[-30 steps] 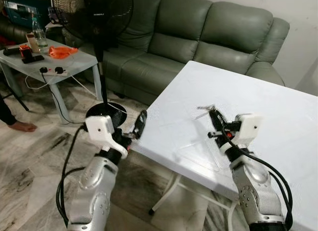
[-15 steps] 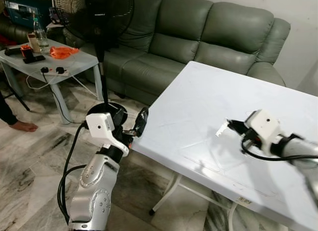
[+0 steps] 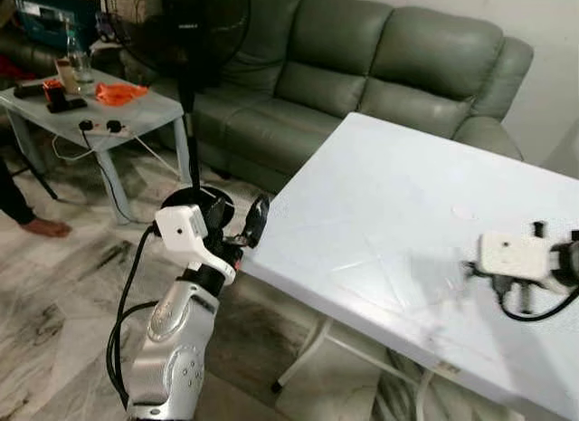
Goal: Hang keys on a hook
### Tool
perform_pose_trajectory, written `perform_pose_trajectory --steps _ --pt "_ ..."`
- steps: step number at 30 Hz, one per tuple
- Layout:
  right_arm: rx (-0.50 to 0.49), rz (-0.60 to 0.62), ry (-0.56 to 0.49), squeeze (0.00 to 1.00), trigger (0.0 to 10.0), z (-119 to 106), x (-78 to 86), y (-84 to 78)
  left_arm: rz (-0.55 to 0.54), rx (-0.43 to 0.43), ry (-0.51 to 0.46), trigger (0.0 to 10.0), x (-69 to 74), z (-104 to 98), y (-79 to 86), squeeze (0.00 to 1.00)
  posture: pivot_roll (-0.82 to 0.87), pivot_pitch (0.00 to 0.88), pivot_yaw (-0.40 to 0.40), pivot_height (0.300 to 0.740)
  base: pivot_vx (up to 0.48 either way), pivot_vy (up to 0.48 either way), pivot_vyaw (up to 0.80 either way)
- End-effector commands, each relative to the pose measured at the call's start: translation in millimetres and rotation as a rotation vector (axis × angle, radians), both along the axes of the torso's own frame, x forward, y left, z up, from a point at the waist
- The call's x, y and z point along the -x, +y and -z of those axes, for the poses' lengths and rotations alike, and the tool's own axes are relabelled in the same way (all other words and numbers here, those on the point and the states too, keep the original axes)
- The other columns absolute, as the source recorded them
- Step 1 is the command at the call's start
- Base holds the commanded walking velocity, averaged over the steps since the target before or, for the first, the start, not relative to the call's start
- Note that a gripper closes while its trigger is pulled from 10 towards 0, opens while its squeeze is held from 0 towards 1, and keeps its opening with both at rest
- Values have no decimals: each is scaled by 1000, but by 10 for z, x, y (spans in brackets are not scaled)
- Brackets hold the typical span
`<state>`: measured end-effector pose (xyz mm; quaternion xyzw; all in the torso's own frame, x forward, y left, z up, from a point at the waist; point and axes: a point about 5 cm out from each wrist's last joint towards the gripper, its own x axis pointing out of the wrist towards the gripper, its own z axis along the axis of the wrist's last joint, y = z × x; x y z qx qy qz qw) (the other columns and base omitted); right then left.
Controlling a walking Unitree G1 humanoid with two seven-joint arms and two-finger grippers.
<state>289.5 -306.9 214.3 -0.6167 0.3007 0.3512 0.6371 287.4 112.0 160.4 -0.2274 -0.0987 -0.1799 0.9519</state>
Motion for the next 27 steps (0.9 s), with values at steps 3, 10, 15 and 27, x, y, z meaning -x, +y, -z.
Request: perform_pose_trajectory --steps 3,10,15,27 --pt "33 9 43 0 10000 -130 -2 -72 12 37 -13 10000 3 -69 -67 0 -38 17 -108 740 0 0 0" --pt "-57 -19 249 0 10000 -118 151 -128 16 46 -10 10000 10 -64 -94 0 -45 23 -117 740 0 0 0" --pt "-310 -94 448 0 10000 -102 329 58 15 58 -9 10000 19 -66 -99 0 -48 24 -119 740 0 0 0" --pt "-1207 57 404 0 10000 -308 42 440 13 104 0 10000 23 -65 -112 0 -63 29 -129 740 0 0 0"
